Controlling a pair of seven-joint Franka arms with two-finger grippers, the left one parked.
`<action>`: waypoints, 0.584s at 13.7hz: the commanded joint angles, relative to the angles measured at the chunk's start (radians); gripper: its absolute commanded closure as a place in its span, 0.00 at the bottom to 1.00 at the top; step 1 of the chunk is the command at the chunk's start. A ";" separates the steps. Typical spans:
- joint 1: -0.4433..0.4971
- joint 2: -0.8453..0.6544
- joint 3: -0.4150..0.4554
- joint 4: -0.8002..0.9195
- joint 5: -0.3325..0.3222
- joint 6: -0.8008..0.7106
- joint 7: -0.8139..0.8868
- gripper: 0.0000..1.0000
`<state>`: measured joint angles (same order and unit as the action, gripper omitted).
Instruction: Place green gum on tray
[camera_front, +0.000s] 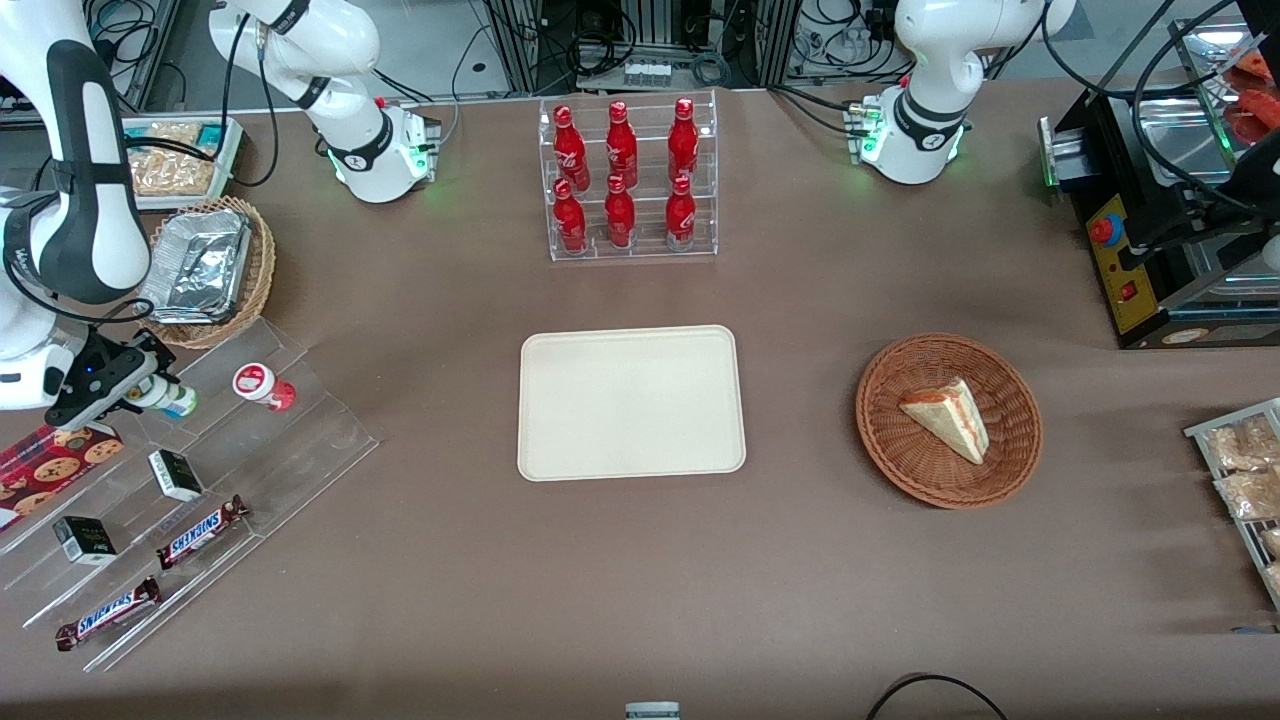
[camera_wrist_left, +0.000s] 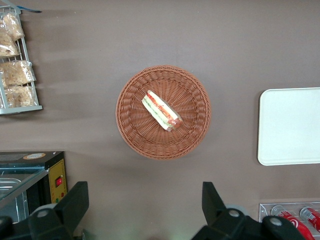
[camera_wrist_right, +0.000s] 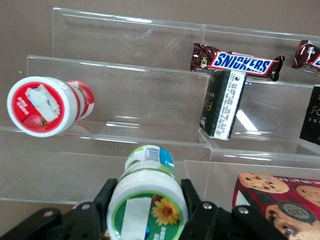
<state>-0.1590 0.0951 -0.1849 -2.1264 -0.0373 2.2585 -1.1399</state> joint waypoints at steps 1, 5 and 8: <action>-0.005 -0.011 0.002 0.003 0.011 -0.040 0.014 1.00; 0.048 -0.020 0.027 0.121 0.010 -0.193 0.121 1.00; 0.166 -0.018 0.028 0.209 -0.001 -0.328 0.282 1.00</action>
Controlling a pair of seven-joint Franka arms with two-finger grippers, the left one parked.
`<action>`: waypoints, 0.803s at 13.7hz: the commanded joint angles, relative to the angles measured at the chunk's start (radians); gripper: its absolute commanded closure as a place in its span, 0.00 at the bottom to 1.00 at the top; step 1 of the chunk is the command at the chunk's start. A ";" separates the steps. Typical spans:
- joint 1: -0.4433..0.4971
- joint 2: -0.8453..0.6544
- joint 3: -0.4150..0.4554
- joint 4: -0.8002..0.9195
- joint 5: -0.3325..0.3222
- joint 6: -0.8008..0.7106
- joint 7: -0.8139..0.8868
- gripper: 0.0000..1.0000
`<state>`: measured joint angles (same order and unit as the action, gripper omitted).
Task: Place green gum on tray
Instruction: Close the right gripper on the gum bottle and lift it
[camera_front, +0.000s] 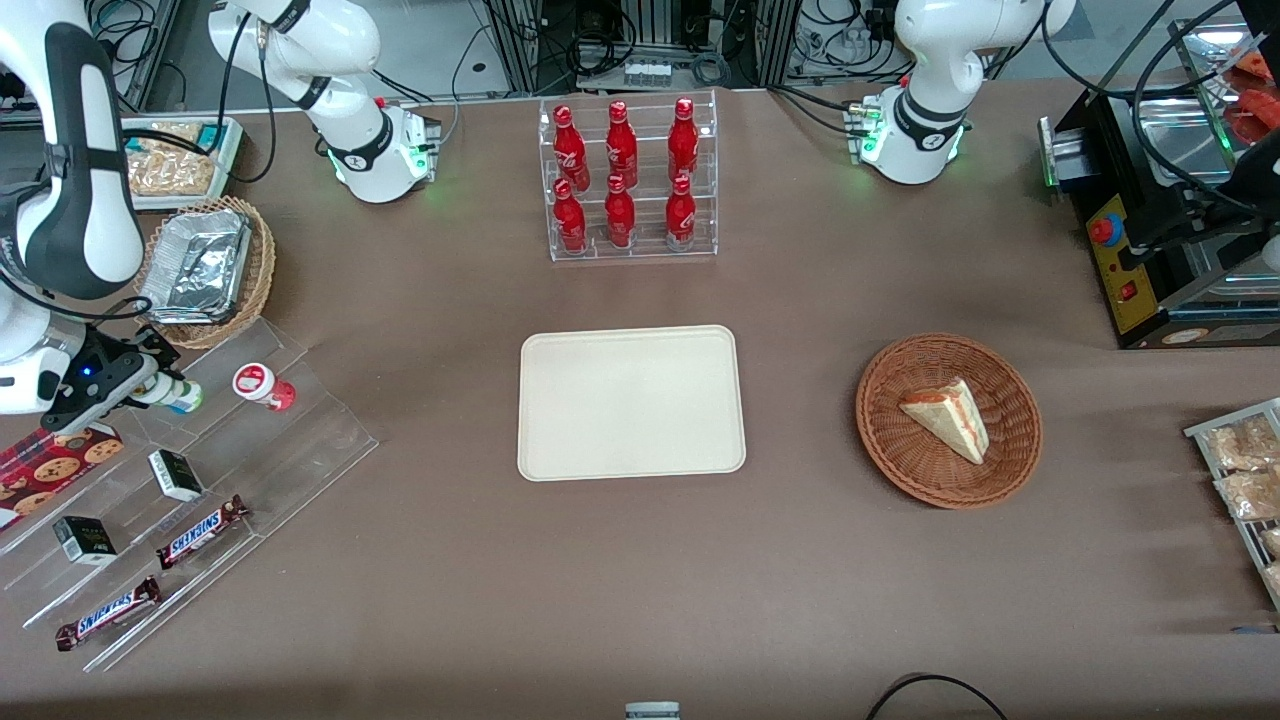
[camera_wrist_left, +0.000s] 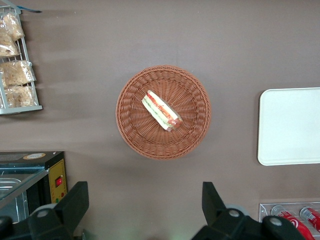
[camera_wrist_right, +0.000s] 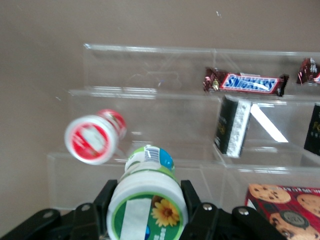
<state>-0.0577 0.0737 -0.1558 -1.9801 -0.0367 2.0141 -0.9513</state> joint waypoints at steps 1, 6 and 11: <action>0.111 0.005 -0.001 0.078 -0.003 -0.110 0.161 1.00; 0.408 0.026 -0.001 0.087 0.004 -0.124 0.607 1.00; 0.640 0.173 0.001 0.188 0.061 -0.103 1.039 1.00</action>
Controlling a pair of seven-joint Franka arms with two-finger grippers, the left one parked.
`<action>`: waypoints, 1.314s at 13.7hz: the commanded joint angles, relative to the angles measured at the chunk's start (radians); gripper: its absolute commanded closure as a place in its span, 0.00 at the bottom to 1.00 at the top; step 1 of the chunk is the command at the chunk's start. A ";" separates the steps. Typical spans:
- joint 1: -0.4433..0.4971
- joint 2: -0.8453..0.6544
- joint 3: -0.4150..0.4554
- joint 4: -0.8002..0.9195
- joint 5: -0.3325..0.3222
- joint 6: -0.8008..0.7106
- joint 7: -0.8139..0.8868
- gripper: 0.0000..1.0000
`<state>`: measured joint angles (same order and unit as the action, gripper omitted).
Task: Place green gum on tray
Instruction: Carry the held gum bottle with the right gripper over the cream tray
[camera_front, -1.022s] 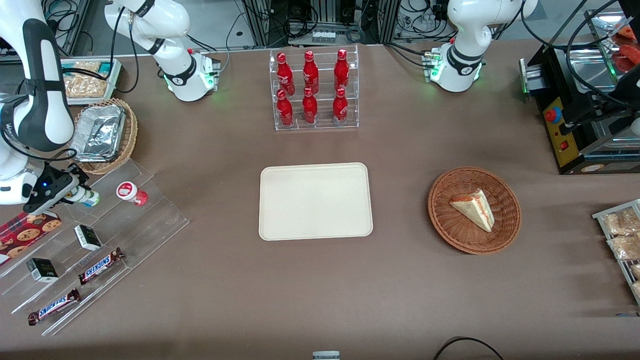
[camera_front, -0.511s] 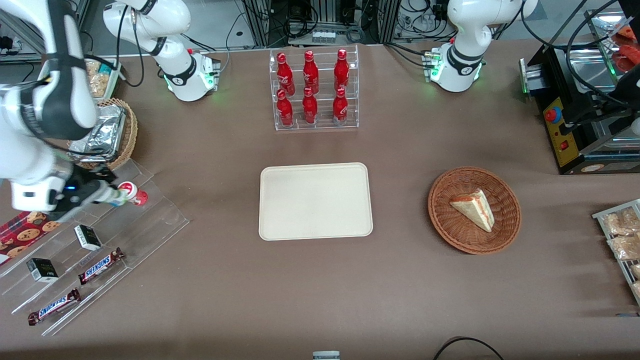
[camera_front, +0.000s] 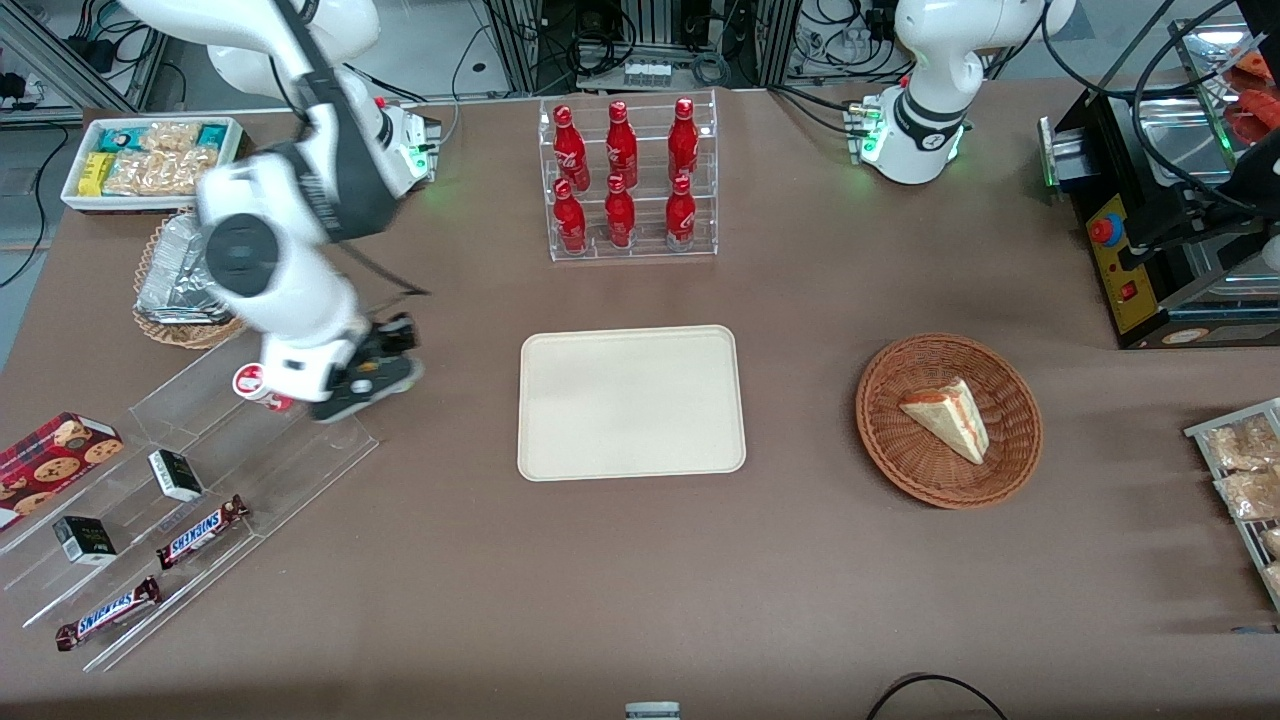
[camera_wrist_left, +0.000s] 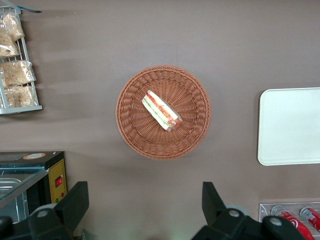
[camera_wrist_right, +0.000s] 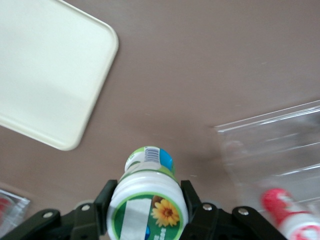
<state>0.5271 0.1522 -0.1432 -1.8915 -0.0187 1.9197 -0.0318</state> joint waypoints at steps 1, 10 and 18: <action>0.089 0.130 -0.013 0.130 0.060 -0.007 0.182 1.00; 0.286 0.403 -0.012 0.307 0.129 0.183 0.633 1.00; 0.314 0.555 -0.012 0.384 0.146 0.333 0.716 1.00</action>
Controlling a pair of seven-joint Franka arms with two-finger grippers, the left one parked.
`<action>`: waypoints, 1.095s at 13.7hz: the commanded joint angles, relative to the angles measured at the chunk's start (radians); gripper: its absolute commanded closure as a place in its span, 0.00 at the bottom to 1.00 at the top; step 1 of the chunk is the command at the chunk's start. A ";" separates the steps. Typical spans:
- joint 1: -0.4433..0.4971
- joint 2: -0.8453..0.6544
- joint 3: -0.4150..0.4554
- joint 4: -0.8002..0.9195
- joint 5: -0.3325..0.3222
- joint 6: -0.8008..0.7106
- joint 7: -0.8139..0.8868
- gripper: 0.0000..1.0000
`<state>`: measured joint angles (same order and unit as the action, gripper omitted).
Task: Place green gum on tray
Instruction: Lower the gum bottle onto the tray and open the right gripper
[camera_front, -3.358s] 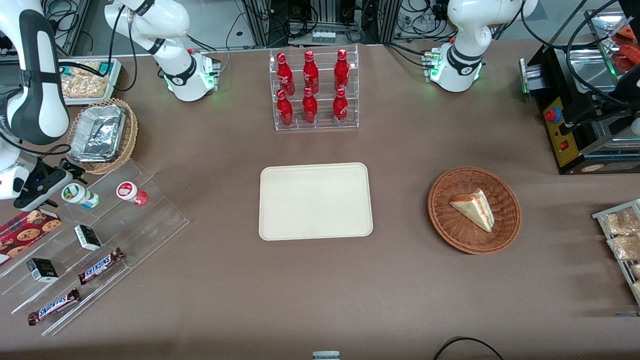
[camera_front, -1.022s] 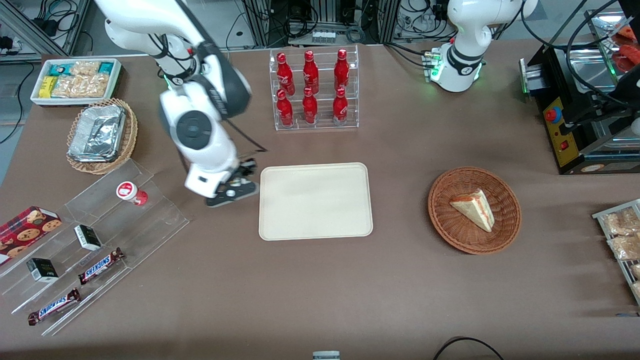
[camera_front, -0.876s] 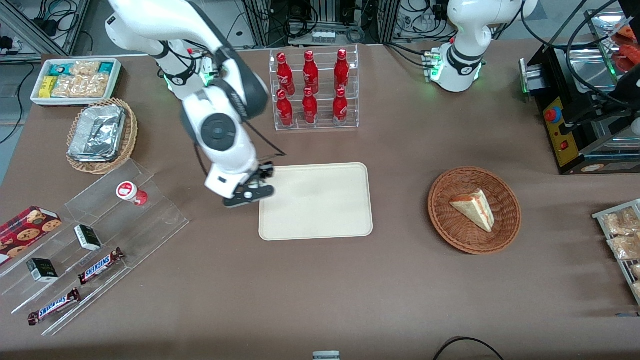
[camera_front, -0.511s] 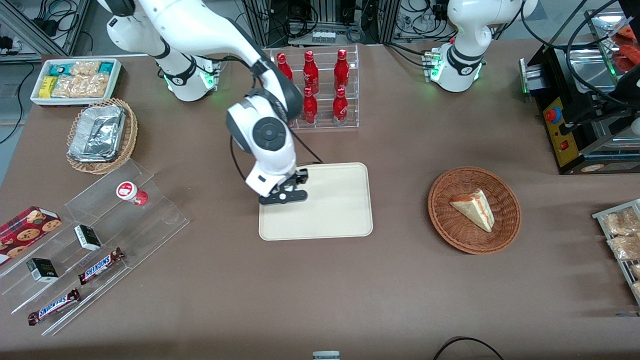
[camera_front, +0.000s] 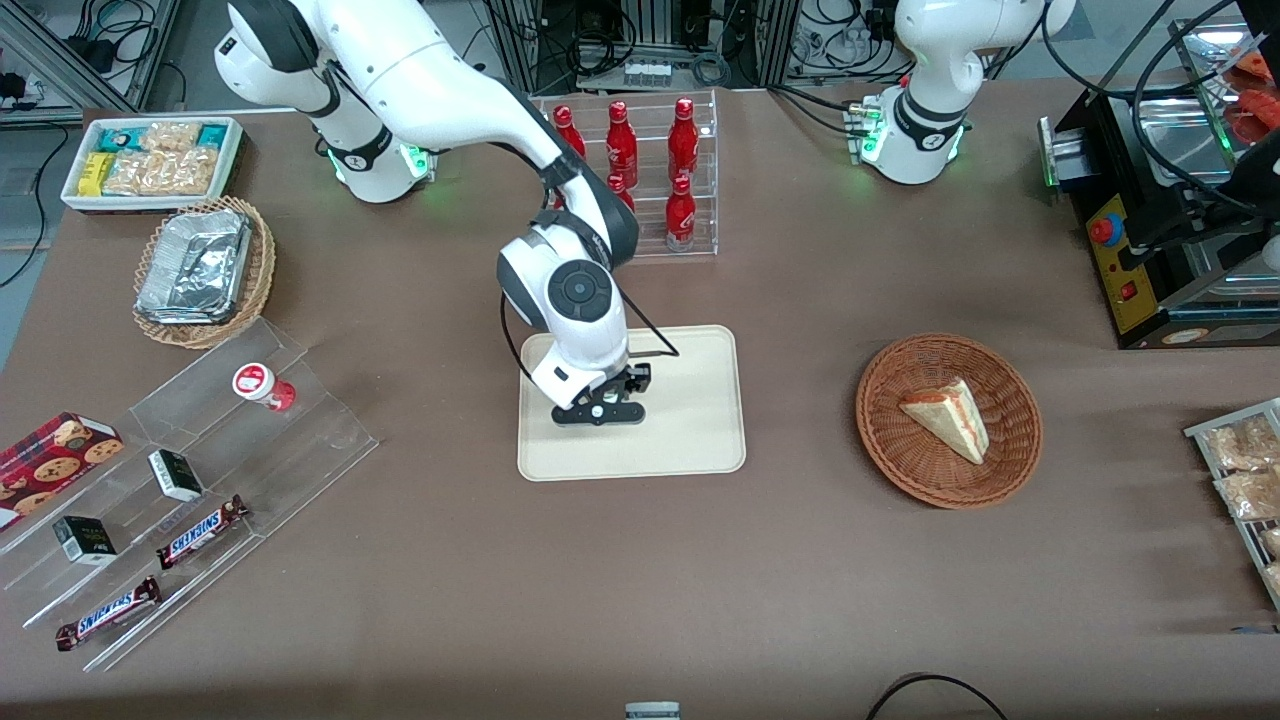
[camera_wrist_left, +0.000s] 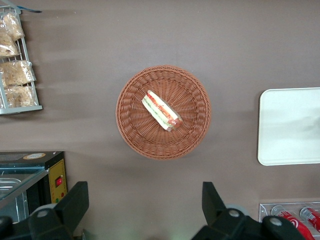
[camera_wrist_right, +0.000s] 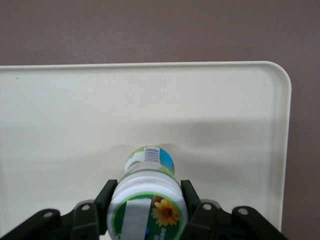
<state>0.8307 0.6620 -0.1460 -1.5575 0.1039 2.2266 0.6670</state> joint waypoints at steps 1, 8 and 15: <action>0.013 0.060 -0.010 0.050 0.023 0.050 0.032 1.00; 0.022 0.099 -0.010 0.057 0.023 0.073 0.034 0.00; 0.022 0.085 -0.012 0.057 0.013 0.070 0.016 0.00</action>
<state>0.8462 0.7355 -0.1467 -1.5336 0.1041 2.2979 0.6940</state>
